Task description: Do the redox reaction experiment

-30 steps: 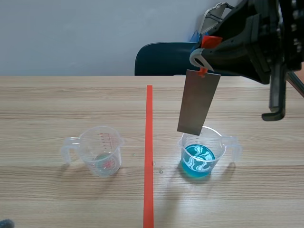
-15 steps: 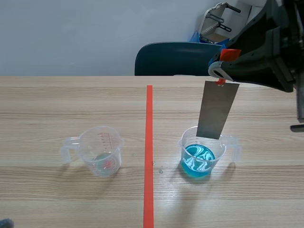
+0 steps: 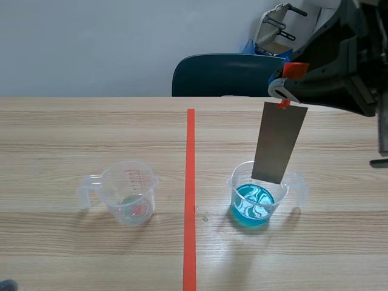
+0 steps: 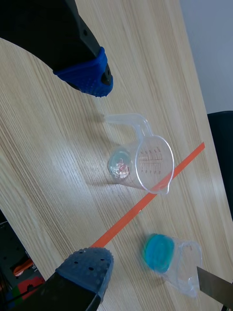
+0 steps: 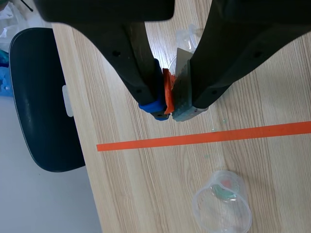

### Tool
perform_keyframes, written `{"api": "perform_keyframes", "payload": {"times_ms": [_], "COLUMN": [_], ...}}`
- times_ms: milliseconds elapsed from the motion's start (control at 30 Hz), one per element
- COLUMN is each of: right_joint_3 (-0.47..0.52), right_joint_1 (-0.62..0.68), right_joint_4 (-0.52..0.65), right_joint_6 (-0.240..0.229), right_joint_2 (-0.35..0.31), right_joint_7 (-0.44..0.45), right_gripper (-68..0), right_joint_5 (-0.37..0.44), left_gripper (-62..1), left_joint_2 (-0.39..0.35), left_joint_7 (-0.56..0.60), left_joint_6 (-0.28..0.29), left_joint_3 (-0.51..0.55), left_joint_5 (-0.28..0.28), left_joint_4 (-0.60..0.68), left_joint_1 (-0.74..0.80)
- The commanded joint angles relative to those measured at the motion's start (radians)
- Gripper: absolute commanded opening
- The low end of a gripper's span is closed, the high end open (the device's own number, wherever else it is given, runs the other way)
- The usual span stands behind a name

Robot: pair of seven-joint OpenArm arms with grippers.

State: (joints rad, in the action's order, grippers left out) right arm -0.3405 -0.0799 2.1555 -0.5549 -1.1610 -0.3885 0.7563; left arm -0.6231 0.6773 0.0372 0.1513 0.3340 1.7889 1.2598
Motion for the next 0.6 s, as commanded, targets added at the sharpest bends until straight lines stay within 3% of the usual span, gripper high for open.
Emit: {"api": "perform_keyframes", "payload": {"times_ms": [0,567], "right_joint_3": [0.013,0.013], "right_joint_1": [-0.015,-0.015], "right_joint_4": [0.007,0.007], "right_joint_6": [0.005,0.005], "right_joint_2": [-0.01,-0.008], "right_joint_7": [0.018,0.037], "right_gripper": [-66.9,-66.9], "right_joint_5": [0.007,0.007], "left_gripper": [1.4,1.4], "left_joint_2": [0.008,0.008], "left_joint_7": [0.013,0.013], "left_joint_6": [0.001,0.001], "left_joint_3": [0.001,0.001], "left_joint_5": [-0.001,-0.001], "left_joint_4": [0.011,0.011], "left_joint_1": [0.0,0.0]}}
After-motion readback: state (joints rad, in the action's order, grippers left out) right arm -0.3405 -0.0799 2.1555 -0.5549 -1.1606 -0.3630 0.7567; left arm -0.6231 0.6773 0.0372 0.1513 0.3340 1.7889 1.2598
